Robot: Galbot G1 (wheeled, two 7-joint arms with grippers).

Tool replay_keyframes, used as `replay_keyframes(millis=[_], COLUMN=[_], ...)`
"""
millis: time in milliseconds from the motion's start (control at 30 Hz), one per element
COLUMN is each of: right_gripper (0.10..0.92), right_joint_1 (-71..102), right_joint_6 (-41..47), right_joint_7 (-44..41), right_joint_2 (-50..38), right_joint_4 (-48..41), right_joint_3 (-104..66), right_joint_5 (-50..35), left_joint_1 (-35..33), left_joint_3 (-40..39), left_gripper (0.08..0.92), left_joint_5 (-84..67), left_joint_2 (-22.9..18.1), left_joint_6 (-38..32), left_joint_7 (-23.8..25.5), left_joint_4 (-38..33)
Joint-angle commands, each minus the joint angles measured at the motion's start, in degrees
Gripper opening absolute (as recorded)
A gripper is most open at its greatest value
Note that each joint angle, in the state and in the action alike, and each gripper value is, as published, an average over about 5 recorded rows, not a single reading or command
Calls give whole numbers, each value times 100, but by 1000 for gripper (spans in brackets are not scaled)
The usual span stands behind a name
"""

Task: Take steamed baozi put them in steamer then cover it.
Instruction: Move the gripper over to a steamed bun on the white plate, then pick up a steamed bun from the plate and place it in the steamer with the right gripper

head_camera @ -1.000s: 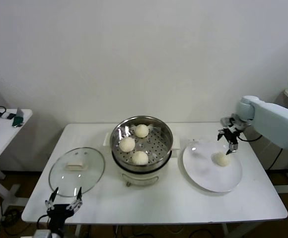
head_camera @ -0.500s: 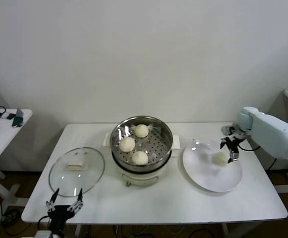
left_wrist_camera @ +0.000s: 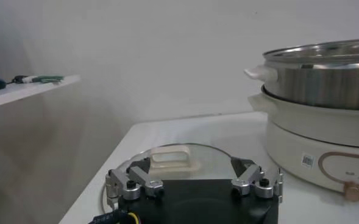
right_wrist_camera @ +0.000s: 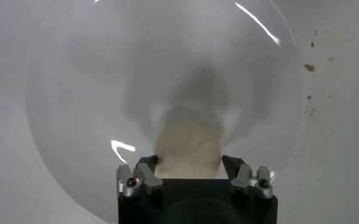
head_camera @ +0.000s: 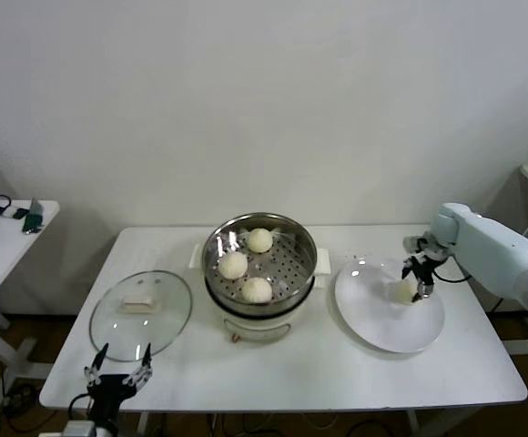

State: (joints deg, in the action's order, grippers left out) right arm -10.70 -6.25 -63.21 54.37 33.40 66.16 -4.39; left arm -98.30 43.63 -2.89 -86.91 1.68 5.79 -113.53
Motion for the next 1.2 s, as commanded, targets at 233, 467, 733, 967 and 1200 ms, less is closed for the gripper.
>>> replay_keyframes(millis=[233,467,733,967,1200], right_gripper=[629,619,619,621,621], right_joint_1=[-100,-1338,-3516,-4496,-4420], right_joint_6=[-17,120,333,918,1598], right_joint_7=[-10,-70,-162,-158,142], right_joint_2=[-6,-352,-405,72,787], right_joint_4=[113,1267,2530,3328,3915], right_joint_3=[-114,988,2283,2471,2273], right_joint_5=[-46,-865,-2269,-3494,-4442], left_joint_1=[39,38,74,120,145], left_joint_3=[1,4,-39,-48,-61], left_gripper=[823,823,823,823,823], left_joint_5=[-9,-6,1,-33,-32], left_joint_2=[-16,-16,-3,40,19], left_joint_6=[16,20,38,52,54], left_joint_7=[-18,-21,-17,-14,-12], left_joint_4=[10,7,-28,-52,-76])
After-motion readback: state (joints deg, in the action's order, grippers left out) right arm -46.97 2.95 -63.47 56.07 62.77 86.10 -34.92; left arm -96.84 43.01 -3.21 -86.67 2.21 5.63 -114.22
